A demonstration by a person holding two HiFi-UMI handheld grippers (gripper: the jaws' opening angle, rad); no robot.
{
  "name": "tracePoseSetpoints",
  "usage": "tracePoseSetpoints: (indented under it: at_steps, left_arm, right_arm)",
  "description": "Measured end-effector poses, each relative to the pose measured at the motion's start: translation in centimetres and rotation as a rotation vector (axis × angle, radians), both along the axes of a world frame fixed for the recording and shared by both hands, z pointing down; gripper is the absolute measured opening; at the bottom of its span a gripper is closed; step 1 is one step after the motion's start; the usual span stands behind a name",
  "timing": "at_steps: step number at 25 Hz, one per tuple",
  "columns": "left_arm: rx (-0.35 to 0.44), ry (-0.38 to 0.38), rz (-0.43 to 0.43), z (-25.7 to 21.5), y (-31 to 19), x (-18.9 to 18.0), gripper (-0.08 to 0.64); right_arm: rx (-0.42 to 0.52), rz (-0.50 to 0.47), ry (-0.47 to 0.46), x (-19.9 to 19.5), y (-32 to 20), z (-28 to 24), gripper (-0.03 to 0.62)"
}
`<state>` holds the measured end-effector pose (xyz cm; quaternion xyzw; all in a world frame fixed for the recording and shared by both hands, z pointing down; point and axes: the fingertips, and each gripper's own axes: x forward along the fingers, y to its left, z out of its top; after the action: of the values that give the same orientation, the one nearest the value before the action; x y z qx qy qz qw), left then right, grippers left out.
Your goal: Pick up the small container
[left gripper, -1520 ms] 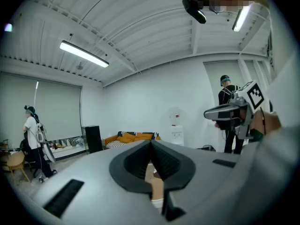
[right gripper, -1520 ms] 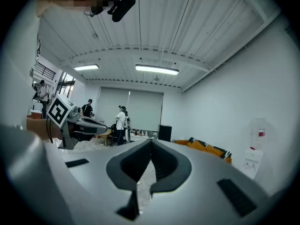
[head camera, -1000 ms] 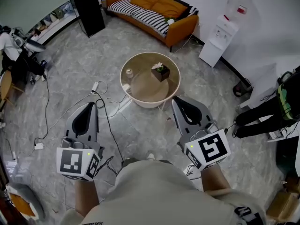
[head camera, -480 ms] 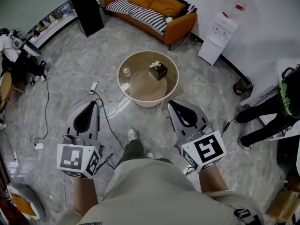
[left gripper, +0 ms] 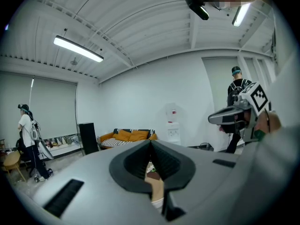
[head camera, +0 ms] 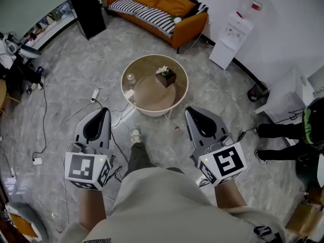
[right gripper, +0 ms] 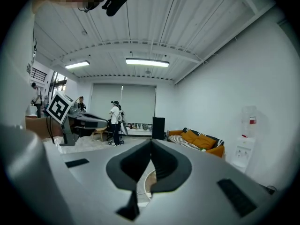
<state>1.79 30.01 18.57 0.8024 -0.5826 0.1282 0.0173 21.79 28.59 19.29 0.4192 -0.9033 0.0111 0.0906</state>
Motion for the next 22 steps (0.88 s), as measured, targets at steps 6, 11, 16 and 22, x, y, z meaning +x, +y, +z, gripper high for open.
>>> tracePoseSetpoints:
  at_steps: [6, 11, 16, 22]
  left_arm:
    - [-0.012, -0.006, 0.005, 0.9, -2.6, -1.2, 0.006]
    - [-0.044, -0.018, 0.001, 2.7, -5.3, -3.1, 0.006]
    - [-0.054, -0.059, -0.007, 3.5, -9.5, -5.8, 0.006]
    - [-0.081, -0.058, 0.013, 4.4, -16.5, -9.5, 0.006]
  right_arm:
    - [0.002, -0.017, 0.016, -2.3, -2.7, 0.5, -0.005]
    - [-0.019, -0.024, 0.037, -4.2, -5.8, 1.8, -0.005]
    - [-0.037, -0.023, 0.050, -6.8, -10.2, 2.2, -0.004]
    - [-0.059, -0.025, 0.070, -11.2, -16.8, 2.7, -0.004]
